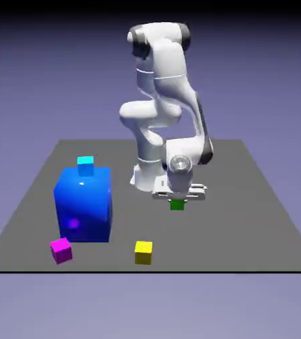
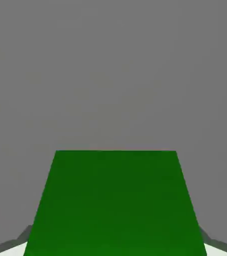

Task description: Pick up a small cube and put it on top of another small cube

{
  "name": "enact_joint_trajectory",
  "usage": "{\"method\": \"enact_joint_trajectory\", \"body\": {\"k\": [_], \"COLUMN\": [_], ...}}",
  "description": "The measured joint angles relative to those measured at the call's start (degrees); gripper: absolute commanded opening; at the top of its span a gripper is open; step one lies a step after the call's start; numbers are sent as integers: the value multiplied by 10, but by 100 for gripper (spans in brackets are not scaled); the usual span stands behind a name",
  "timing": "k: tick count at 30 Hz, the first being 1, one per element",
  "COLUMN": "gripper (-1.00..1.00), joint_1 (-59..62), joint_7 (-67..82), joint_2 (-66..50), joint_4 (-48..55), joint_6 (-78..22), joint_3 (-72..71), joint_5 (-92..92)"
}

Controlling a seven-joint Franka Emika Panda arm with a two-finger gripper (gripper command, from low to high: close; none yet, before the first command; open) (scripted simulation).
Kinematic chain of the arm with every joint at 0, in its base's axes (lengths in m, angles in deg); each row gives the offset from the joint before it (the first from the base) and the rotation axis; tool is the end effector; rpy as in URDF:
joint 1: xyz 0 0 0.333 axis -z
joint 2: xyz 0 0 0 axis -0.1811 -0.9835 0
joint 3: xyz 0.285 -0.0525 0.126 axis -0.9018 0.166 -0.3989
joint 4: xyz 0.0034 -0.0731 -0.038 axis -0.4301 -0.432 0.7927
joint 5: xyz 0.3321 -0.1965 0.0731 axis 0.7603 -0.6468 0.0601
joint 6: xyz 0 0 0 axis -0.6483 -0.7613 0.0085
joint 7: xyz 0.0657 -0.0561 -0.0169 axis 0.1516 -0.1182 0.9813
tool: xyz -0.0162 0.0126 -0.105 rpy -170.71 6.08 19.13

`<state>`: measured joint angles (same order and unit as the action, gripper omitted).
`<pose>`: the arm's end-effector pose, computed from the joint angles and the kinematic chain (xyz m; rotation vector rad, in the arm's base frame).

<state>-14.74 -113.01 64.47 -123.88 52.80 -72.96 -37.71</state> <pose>0.2960 0.1019 0.1724 2.5757 -1.1626 -0.8037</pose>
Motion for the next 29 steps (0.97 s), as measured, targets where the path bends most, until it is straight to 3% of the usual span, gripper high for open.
{"method": "enact_joint_trajectory", "body": {"k": [18, 20, 23, 24, 29], "gripper": [-100, -100, -100, 100, 100], "joint_1": [211, 215, 202, 200, 213], "joint_7": [-280, -285, -260, -257, -283], "joint_2": [-165, -168, -222, -228, -175], "joint_4": [353, 359, 339, 336, 357], "joint_6": [-91, -93, -18, -10, -85], "joint_3": [101, 102, 85, 83, 100], "joint_5": [173, 176, 208, 211, 178]}}
